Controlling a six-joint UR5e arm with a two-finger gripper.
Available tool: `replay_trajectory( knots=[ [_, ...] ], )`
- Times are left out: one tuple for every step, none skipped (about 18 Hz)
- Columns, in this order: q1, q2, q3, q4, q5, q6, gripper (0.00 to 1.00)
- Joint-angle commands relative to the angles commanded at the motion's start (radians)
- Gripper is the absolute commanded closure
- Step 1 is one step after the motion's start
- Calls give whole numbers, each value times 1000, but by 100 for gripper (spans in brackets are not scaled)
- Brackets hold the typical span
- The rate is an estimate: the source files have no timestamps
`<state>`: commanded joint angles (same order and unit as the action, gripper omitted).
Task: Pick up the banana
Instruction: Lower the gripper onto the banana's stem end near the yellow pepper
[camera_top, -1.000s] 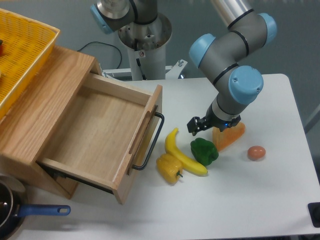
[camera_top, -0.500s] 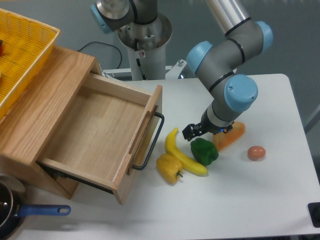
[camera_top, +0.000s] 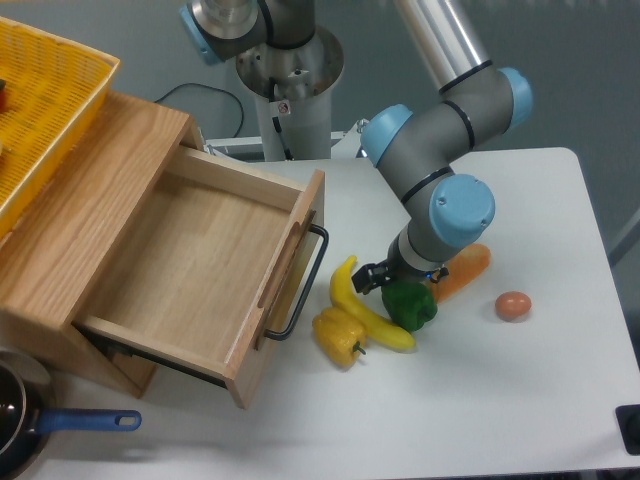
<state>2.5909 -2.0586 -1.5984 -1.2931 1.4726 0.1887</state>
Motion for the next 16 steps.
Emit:
replay_trajectory(
  knots=[
    [-5, 0, 0, 0, -1, -3, 0],
    [-12, 1, 0, 2, -2, -8, 0],
    [-14, 3, 2, 2, -3, -21, 0],
    [-15, 2, 5, 2, -6, -34, 0],
    [-17, -2, 6, 2, -6, -38, 0],
    [-18, -6, 5, 2, -6, -38, 0],
    [-28, -14, 5, 2, -6, -37, 0],
    [-28, -18, 5, 2, -5, -37, 0],
    [-29, -25, 5, 2, -5, -37, 0],
    [-29, -25, 5, 3, -6, -37, 0],
    [-35, -26, 5, 5, -6, -37, 0],
    [-38, -29, 3, 5, -6, -37, 0],
    [-40, -32, 3, 5, -6, -38, 0],
    [-43, -32, 5, 5, -6, -38, 0],
    [-43, -32, 12, 5, -5, -40, 0],
    [-43, -31, 18, 3, -5, -46, 0]
  ],
)
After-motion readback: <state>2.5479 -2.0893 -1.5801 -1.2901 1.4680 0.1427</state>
